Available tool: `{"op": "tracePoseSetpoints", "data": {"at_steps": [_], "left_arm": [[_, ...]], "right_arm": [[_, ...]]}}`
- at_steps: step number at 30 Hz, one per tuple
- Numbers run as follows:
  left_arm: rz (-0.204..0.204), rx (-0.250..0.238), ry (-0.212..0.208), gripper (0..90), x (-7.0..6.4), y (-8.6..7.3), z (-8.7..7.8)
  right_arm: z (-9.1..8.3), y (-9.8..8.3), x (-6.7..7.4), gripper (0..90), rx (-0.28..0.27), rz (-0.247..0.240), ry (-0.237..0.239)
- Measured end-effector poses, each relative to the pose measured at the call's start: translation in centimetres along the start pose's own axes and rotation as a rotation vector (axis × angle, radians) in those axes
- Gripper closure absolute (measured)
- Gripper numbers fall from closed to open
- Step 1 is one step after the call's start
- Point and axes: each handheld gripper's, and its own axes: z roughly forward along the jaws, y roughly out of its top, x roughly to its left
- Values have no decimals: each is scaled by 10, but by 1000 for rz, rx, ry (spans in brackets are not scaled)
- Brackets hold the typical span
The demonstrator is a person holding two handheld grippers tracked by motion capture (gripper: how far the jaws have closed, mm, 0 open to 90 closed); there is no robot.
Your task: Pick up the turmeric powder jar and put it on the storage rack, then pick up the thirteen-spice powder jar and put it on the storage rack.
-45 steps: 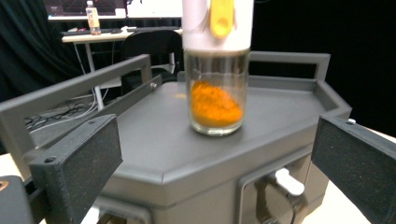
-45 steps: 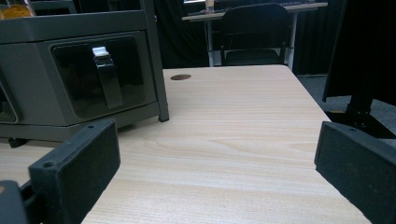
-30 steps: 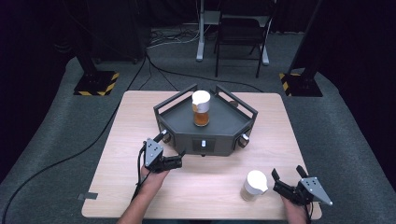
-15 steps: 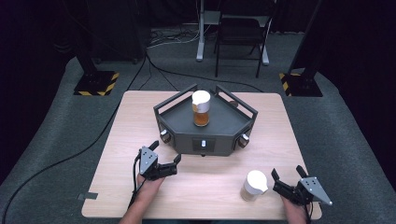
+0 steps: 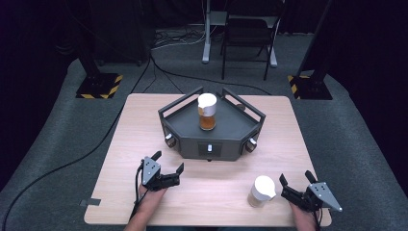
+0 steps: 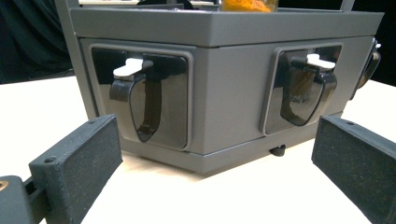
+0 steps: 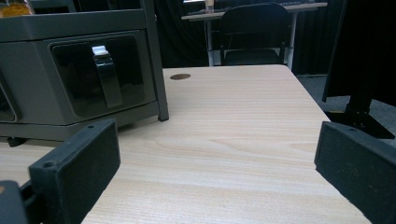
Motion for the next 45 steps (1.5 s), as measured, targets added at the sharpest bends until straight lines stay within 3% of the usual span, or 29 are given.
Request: {"op": "tracePoseSetpoints", "data": {"at_steps": [20,45], "left_arm": [[2,8,5,13,-2,-11,0],[-4,15,5,11,-1,-11,1]], "right_arm": [[0,0,1,0,-2,-10,-2],[-13,9,-8,0,12,-20,60]]}}
